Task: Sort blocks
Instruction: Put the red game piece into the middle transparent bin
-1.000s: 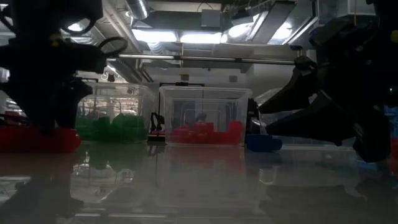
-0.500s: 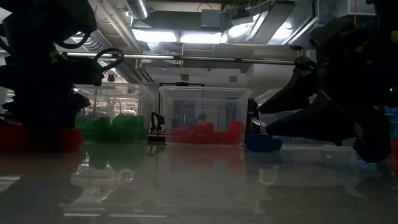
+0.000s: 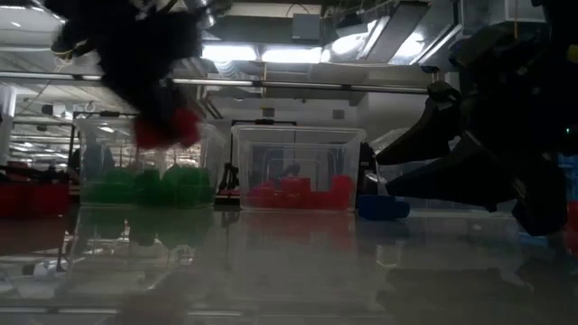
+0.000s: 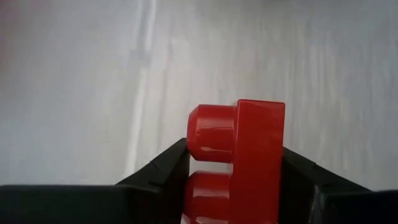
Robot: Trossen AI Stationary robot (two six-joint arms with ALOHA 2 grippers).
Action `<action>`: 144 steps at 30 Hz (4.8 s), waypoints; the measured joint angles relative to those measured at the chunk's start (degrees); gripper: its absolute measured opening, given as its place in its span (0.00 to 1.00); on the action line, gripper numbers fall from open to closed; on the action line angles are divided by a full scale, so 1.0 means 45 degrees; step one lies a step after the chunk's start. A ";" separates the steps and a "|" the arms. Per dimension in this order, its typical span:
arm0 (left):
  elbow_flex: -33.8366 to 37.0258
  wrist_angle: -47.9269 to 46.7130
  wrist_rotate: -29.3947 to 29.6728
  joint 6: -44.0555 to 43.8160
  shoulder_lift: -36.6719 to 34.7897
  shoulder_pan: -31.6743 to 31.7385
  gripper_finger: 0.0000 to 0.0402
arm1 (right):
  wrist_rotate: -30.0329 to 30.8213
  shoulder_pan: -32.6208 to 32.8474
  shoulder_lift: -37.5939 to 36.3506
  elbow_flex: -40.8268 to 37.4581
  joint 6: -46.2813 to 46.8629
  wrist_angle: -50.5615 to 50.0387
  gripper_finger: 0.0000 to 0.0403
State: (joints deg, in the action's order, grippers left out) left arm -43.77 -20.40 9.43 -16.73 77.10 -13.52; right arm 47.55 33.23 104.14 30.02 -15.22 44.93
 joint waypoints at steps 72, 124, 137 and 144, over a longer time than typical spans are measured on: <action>-0.4581 -1.1004 0.1423 -0.8889 -0.0305 -0.0089 0.68 | -0.0003 -0.0005 0.0000 0.0005 0.0073 -0.0005 0.60; 0.0815 -0.5099 -0.0944 -1.0406 -0.0355 -0.0948 0.38 | 0.0004 -0.0001 0.0000 0.0005 0.0075 -0.0005 0.60; -0.3463 -0.2891 0.2540 -0.3144 -0.0374 0.2007 0.39 | 0.0107 -0.0073 0.0000 0.0005 0.0083 0.0003 0.60; -0.3517 0.1014 0.2583 0.0700 -0.0097 0.4417 0.40 | 0.0107 -0.0073 0.0000 0.0005 0.0086 0.0005 0.60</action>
State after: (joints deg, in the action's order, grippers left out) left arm -59.59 -15.84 21.05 -13.58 76.66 6.36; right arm 48.03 32.91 104.14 30.04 -14.84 44.95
